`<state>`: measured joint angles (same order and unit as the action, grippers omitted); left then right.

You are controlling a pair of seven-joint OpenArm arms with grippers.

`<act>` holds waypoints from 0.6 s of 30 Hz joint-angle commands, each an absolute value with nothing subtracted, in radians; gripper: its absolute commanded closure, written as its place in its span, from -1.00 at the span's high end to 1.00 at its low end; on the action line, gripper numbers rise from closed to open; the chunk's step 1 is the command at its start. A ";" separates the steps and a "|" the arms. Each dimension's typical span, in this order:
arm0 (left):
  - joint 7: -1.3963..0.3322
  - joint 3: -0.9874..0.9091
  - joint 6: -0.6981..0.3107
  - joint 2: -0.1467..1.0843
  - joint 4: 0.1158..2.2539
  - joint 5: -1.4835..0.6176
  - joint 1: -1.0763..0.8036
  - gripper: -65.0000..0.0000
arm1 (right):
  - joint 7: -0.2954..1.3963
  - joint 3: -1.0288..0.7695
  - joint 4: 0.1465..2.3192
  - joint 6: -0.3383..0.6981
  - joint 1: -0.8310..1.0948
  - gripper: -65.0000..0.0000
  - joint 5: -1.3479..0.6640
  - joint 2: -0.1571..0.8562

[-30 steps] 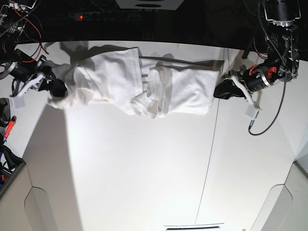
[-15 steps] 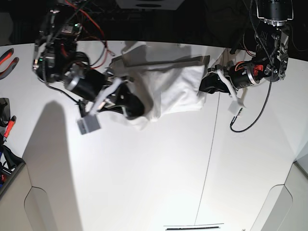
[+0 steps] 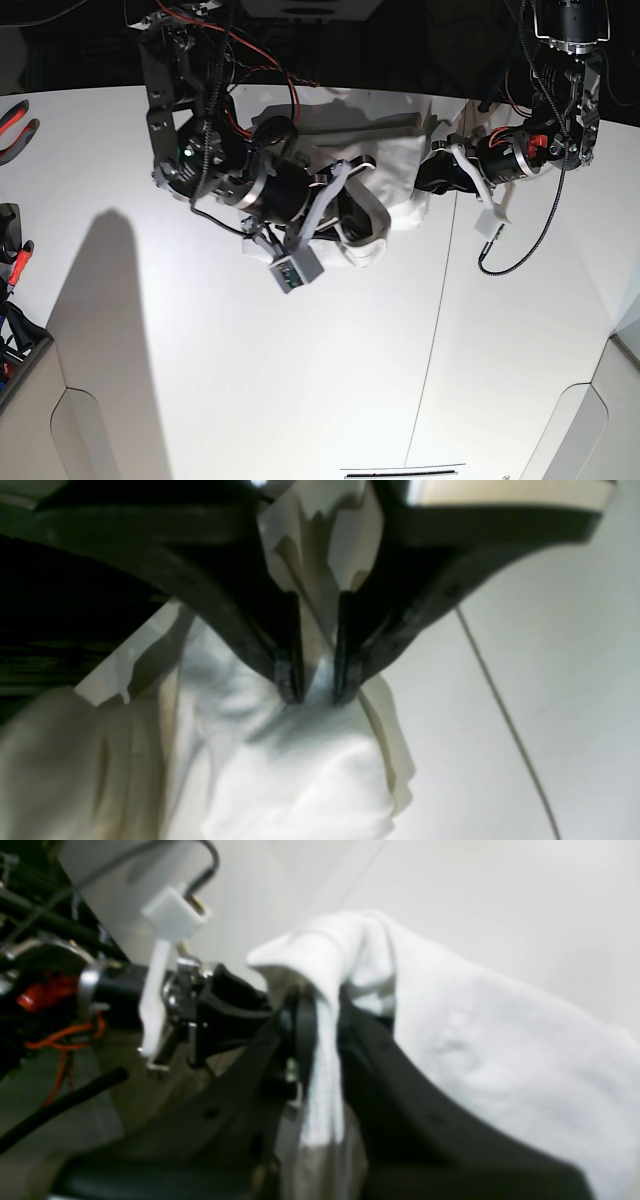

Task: Layout the t-shirt on the table in an organized manner, then fold the t-shirt properly
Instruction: 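Fold the shirt end with the right gripper over toward the left gripper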

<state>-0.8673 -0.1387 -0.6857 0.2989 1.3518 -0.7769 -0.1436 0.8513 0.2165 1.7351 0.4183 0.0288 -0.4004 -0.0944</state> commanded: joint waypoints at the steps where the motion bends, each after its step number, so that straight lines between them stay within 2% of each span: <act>1: -0.856 -0.143 -0.698 0.308 1.364 -0.797 -0.133 -0.65 | 0.826 0.231 1.732 0.421 0.007 -1.00 -0.421 -0.103; 14: -0.856 -0.145 -0.698 0.308 1.366 -0.849 -0.130 -0.64 | 0.834 0.270 1.646 0.423 -0.006 -0.98 -0.427 -0.123; 16: -0.858 -0.152 -0.698 0.316 1.370 -0.888 -0.130 -0.48 | 0.838 0.273 1.646 0.458 -0.006 -0.35 -0.439 -0.123; 17: -0.858 -0.159 -0.698 0.320 1.375 -0.902 -0.130 -0.37 | 0.838 0.277 1.646 0.476 -0.006 -0.14 -0.456 -0.122; 18: -0.858 -0.171 -0.698 0.323 1.382 -0.902 -0.130 -0.29 | 0.838 0.282 1.647 0.480 -0.006 -0.07 -0.476 -0.123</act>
